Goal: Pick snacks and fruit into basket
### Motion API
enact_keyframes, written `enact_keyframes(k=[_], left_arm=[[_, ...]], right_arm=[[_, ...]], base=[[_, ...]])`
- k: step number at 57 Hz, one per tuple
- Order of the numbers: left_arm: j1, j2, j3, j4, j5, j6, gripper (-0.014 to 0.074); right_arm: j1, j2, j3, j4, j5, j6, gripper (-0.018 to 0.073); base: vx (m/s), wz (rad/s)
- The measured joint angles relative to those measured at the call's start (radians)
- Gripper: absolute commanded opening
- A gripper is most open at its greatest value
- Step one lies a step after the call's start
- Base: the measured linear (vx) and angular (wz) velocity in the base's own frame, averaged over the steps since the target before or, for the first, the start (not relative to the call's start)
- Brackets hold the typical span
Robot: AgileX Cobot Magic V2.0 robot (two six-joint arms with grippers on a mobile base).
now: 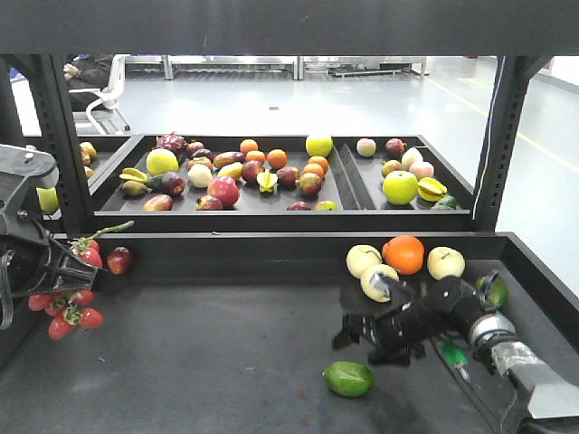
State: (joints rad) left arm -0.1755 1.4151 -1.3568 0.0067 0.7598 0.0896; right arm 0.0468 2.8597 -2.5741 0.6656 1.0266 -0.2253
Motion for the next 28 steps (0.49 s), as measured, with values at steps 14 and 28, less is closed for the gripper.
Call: enact_keyframes(k=[14, 28], left_arm=[[0.000, 0.000, 0.000, 0.000, 0.000, 0.000, -0.0006], [0.000, 0.000, 0.000, 0.000, 0.000, 0.000, -0.0006]], right_arm=[[0.000, 0.012, 0.000, 0.001, 0.118, -0.012, 0.0592], [0.021, 0.011, 0.000, -0.028, 0.164, -0.010, 0.0508]], base=[[0.00, 0.00], [0.00, 0.00]])
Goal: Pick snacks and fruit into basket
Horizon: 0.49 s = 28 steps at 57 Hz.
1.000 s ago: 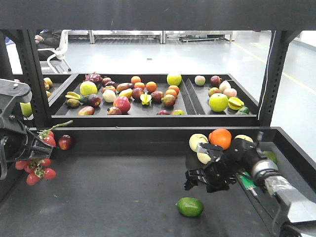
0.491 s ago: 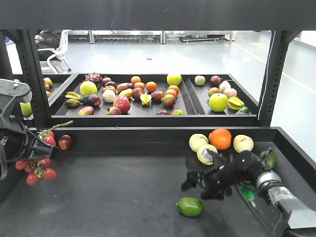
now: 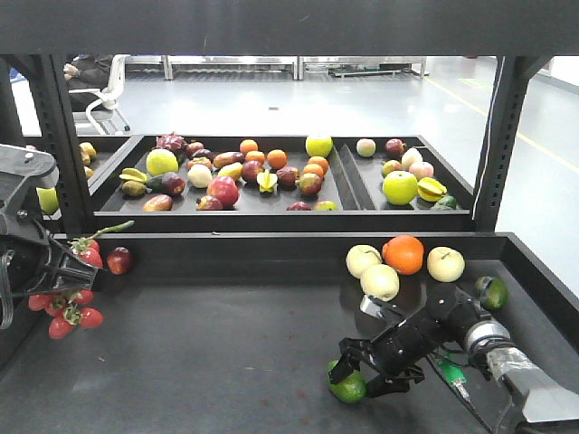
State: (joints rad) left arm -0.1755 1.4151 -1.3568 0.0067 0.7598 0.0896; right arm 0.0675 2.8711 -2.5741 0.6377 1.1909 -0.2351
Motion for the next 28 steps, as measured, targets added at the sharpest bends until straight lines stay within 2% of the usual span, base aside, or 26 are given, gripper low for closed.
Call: enact_keyframes(k=[10, 28], left_arm=[[0.000, 0.000, 0.000, 0.000, -0.001, 0.000, -0.0006], [0.000, 0.000, 0.000, 0.000, -0.001, 0.000, -0.0006]], right_arm=[[0.038, 0.000, 0.000, -0.013, -0.001, 0.009, 0.0390], [0.049, 0.000, 0.000, -0.015, 0.028, 0.124, 0.0217]], base=[[0.00, 0.00], [0.00, 0.00]])
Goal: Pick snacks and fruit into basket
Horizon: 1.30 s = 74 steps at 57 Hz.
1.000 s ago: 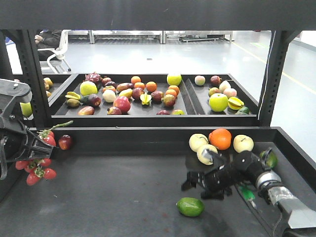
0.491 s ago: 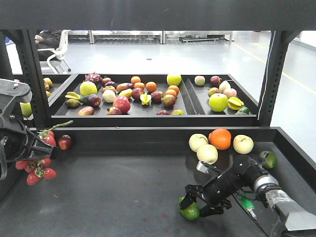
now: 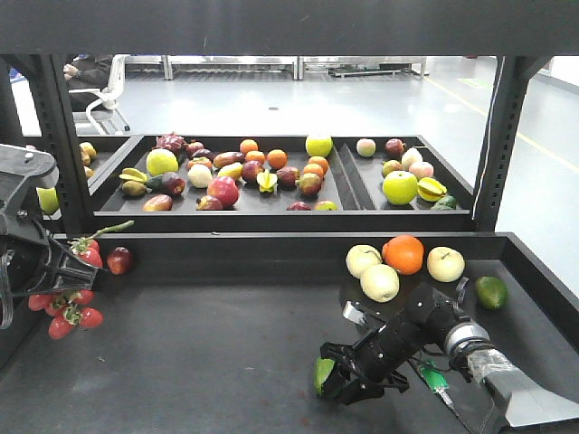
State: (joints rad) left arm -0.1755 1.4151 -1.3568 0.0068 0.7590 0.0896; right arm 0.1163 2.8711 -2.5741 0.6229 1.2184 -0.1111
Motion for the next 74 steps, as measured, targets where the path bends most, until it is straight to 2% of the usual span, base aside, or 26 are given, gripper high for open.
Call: enact_keyframes(k=[11, 21, 32, 39, 44, 57, 66, 74], left_arm=[[0.000, 0.000, 0.000, 0.001, 0.000, 0.000, -0.0006], [0.000, 0.000, 0.000, 0.002, 0.000, 0.000, -0.0006], [0.000, 0.000, 0.000, 0.002, 0.000, 0.000, -0.0006], [0.000, 0.000, 0.000, 0.002, 0.000, 0.000, -0.0006], [0.000, 0.000, 0.000, 0.002, 0.000, 0.000, -0.0006], [0.000, 0.000, 0.000, 0.003, -0.001, 0.002, -0.0006], [0.000, 0.000, 0.000, 0.010, -0.001, 0.007, -0.0006], [0.000, 0.000, 0.000, 0.019, -0.007, 0.007, -0.0006]], right_arm=[[-0.004, -0.001, 0.000, -0.017, 0.009, 0.003, 0.0231], [-0.015, -0.027, 0.000, -0.054, 0.012, -0.017, 0.0309], [-0.015, -0.115, 0.000, -0.112, 0.001, -0.067, 0.0501], [-0.012, -0.153, 0.000, -0.115, -0.118, -0.078, 0.0663], [-0.003, -0.157, -0.002, -0.116, -0.219, -0.079, 0.0726], [0.046, -0.103, -0.002, -0.119, -0.370, -0.090, 0.0704], [0.058, -0.051, -0.002, -0.126, -0.314, -0.089, 0.0660], [0.032, -0.040, -0.002, -0.154, -0.234, -0.085, 0.0569]], base=[[0.00, 0.00], [0.00, 0.00], [0.00, 0.00], [0.00, 0.00], [0.00, 0.00], [0.00, 0.00], [0.00, 0.00], [0.00, 0.00]])
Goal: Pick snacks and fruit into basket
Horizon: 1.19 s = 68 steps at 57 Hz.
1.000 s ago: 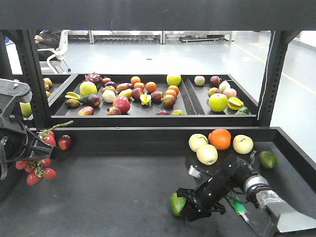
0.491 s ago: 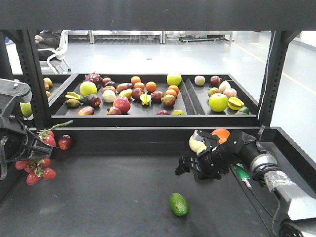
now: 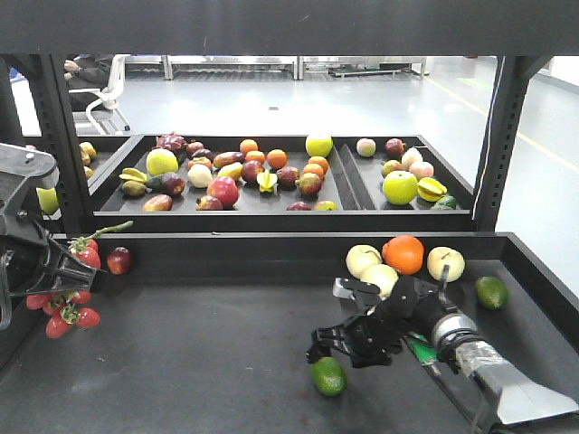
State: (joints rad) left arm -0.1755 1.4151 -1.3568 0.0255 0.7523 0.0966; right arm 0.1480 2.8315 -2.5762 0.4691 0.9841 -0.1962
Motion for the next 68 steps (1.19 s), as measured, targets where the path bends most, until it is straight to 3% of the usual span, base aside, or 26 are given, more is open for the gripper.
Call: enact_keyframes(k=[10, 24, 35, 52, 68], left_arm=[[0.000, 0.000, 0.000, 0.006, -0.008, 0.000, -0.0006], [0.000, 0.000, 0.000, 0.013, -0.010, 0.000, -0.0006], [0.000, 0.000, 0.000, 0.029, -0.010, 0.000, -0.0006], [0.000, 0.000, 0.000, 0.033, -0.010, 0.000, -0.0006], [0.000, 0.000, 0.000, 0.033, -0.014, 0.000, -0.0006]], right_arm=[[-0.024, 0.026, 0.000, 0.079, -0.018, -0.005, 0.0487], [-0.020, 0.043, -0.009, 0.179, -0.013, -0.072, 0.0471], [-0.021, 0.050, -0.015, 0.251, 0.014, -0.096, 0.0409], [-0.021, 0.050, -0.015, 0.269, 0.029, -0.031, 0.0259], [-0.021, 0.049, -0.016, 0.256, 0.042, 0.042, 0.0221]], base=[[0.00, 0.00], [0.00, 0.00], [0.00, 0.00], [0.00, 0.00], [0.00, 0.00]])
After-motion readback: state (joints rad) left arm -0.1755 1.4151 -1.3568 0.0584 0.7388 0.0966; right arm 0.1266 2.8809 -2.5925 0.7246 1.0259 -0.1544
